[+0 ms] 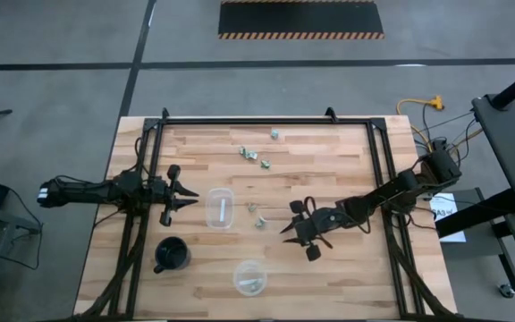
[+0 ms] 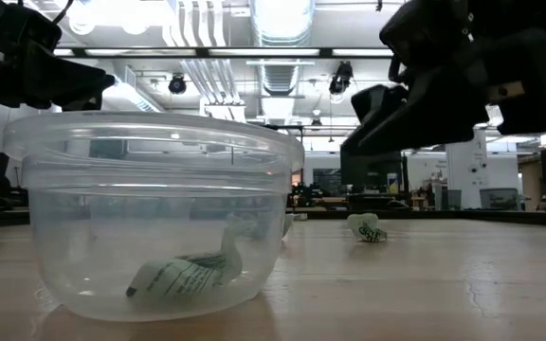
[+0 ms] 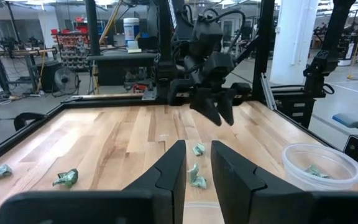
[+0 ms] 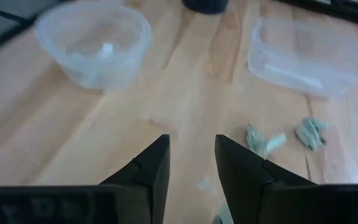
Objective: Pick and place Stevia / Truvia into bins
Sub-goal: Put the stevia packet into the round transparent container
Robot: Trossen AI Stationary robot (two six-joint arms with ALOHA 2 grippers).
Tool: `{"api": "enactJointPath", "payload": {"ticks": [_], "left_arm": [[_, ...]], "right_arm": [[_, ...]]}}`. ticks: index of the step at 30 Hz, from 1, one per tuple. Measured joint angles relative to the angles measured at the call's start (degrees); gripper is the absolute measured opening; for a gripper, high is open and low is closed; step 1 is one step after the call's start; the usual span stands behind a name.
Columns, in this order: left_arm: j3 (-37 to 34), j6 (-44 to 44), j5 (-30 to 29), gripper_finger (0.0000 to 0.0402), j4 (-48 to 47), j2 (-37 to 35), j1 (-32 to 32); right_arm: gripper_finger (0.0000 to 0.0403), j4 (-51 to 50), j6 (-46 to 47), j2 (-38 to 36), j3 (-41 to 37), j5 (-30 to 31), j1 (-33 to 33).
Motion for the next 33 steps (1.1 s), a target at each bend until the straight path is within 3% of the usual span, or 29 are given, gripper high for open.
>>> {"api": "enactJointPath", "payload": {"ticks": [21,33], "left_arm": [[0.00,-0.02,0.01,0.0057,0.06,0.00,0.01],[0.00,-0.01,0.01,0.0057,0.01,0.00,0.00]], "right_arm": [[0.0088,4.32,0.56,-0.63,-5.95,4.79,-0.89],[0.0123,3.73,2.58,-0.63,-6.19,6.28,-0.94]]}}
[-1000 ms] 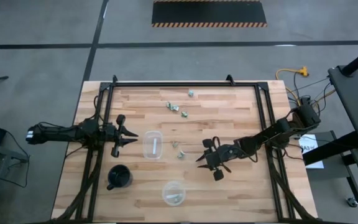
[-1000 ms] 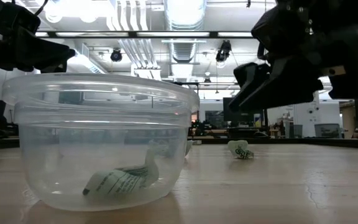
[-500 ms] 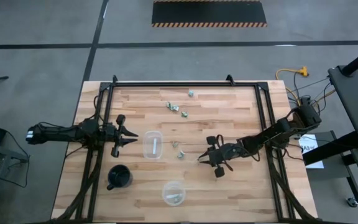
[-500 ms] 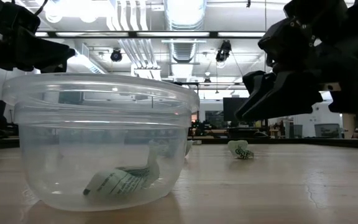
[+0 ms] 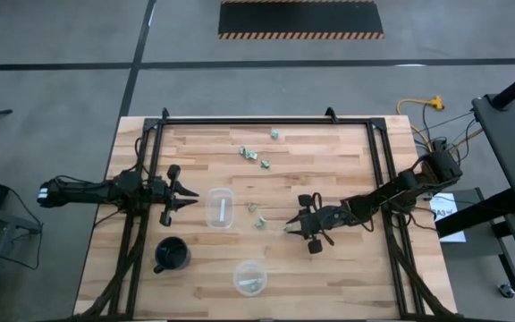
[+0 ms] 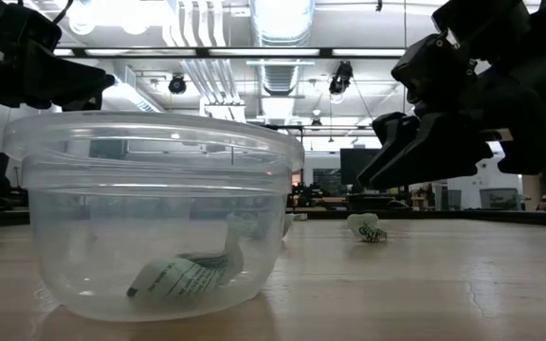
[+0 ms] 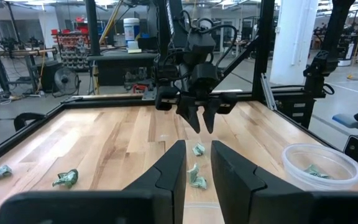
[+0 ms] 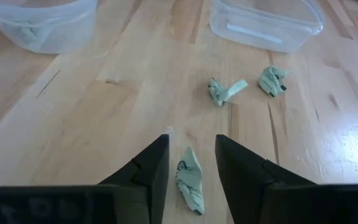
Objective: Pick and place Stevia / Truvia into bins
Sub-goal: Put the stevia packet into the round transparent container
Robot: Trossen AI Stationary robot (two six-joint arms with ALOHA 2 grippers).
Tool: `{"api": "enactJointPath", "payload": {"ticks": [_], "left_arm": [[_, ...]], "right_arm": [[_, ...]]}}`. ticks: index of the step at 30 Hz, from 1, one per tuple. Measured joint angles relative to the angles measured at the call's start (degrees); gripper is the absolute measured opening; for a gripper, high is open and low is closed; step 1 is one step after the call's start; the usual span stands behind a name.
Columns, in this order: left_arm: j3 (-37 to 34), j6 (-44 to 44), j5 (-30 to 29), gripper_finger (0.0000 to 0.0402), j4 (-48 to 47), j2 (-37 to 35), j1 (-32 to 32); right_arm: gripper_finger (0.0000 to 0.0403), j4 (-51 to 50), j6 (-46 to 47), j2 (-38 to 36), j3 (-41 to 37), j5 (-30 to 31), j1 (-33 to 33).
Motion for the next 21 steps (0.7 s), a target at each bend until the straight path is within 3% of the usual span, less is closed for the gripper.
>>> {"api": "enactJointPath", "payload": {"ticks": [10,21], "left_arm": [[0.00,0.00,0.00,0.0057,-0.01,0.02,0.01],[0.00,0.00,0.00,0.0057,-0.01,0.00,0.00]], "right_arm": [[0.0157,-2.20,0.79,0.02,-0.11,0.03,-0.31],[0.0160,-2.53,1.72,0.02,-0.73,0.02,-0.74]]}}
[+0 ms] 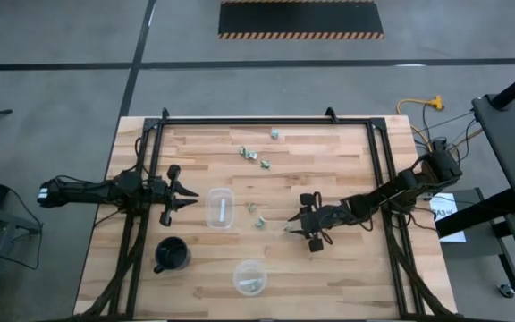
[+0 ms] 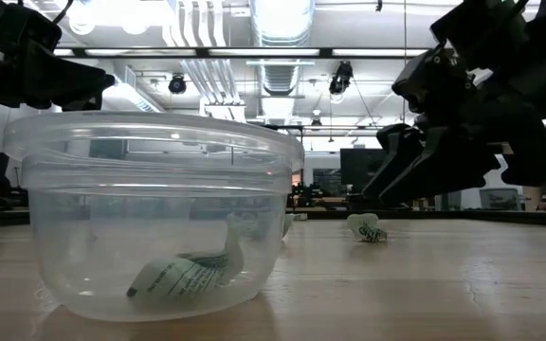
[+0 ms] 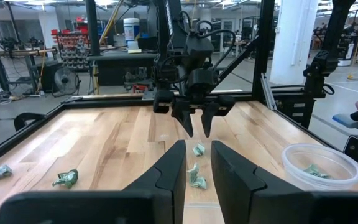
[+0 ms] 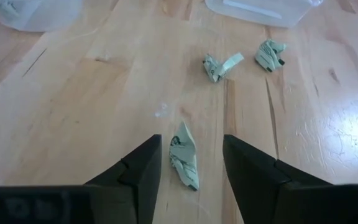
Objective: Pick and place Stevia / Truvia into bins
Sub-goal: Put the stevia packet into the round transparent container
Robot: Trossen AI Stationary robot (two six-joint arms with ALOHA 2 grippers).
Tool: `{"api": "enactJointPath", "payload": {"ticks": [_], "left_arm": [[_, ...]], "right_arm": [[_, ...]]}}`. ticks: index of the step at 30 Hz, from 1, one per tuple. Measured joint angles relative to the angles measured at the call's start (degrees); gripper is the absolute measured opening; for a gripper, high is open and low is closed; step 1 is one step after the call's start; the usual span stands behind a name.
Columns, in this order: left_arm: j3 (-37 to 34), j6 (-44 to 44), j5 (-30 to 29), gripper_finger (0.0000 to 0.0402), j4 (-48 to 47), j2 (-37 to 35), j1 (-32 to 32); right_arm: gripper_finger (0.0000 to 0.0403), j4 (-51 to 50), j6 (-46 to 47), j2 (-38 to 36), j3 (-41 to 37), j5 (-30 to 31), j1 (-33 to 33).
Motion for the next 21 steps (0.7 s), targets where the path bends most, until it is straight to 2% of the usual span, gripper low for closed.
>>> {"api": "enactJointPath", "payload": {"ticks": [16,21], "left_arm": [[0.00,0.02,0.00,0.0057,0.00,0.00,0.00],[0.00,0.02,0.00,0.0057,0.01,0.01,0.02]], "right_arm": [[0.0162,0.17,0.15,0.23,-0.11,-0.09,-0.22],[0.0160,5.26,-0.01,4.98,-0.19,-0.25,-0.48]]}}
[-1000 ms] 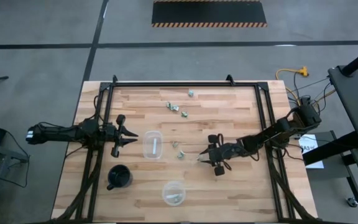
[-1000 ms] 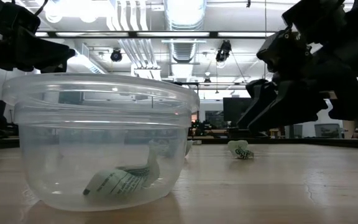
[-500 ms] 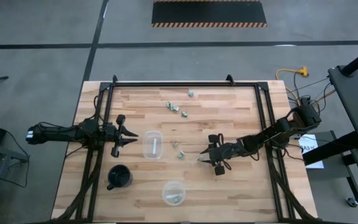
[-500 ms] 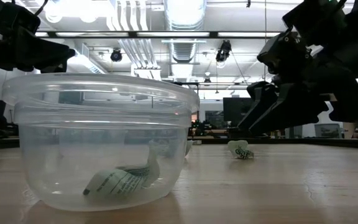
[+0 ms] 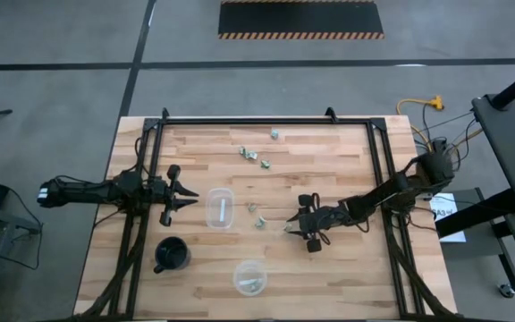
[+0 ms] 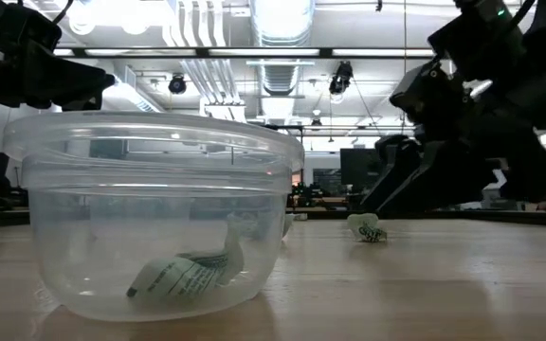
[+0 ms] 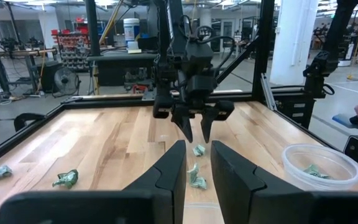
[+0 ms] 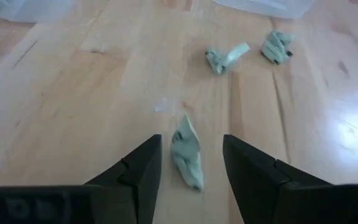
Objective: Pick and place Stevia / Truvia into bins
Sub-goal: Put the stevia packet into the round transparent container
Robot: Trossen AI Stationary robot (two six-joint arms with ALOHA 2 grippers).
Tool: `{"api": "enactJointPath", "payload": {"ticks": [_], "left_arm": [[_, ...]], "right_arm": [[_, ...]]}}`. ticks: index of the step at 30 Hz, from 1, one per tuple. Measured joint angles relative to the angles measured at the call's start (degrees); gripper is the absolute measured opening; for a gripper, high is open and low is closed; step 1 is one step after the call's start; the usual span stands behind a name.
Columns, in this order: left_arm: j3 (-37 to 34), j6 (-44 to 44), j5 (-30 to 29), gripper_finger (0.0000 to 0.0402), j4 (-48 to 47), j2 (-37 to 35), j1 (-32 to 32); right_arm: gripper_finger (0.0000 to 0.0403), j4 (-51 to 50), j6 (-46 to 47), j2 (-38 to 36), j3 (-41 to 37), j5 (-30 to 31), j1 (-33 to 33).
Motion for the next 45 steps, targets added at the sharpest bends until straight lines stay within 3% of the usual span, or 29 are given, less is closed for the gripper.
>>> {"api": "enactJointPath", "payload": {"ticks": [7,19,23,27,29,45], "left_arm": [[0.00,0.00,0.00,0.0057,0.02,-0.01,-0.02],[0.00,-0.02,-0.02,0.0057,-0.03,-0.01,0.00],[0.00,0.00,0.00,0.0057,-0.03,-0.01,-0.02],[0.00,-0.01,-0.01,0.0057,-0.01,-0.01,-0.01],[0.00,0.00,-0.02,0.0057,-0.01,-0.01,-0.02],[0.00,-0.01,-0.01,0.0057,-0.01,-0.01,-0.01]], "right_arm": [[0.0160,4.56,-1.53,6.70,0.68,-0.02,-0.40],[0.0138,3.50,-1.28,5.80,0.62,-0.60,-0.96],[0.0101,3.45,-1.17,5.78,0.62,-0.66,-1.20],[0.0025,3.39,-3.15,5.78,0.62,-0.45,-1.33],[0.0016,3.48,-3.29,5.75,0.64,-0.14,-1.44],[0.0009,4.66,-3.99,5.54,4.16,-0.26,-1.20]]}}
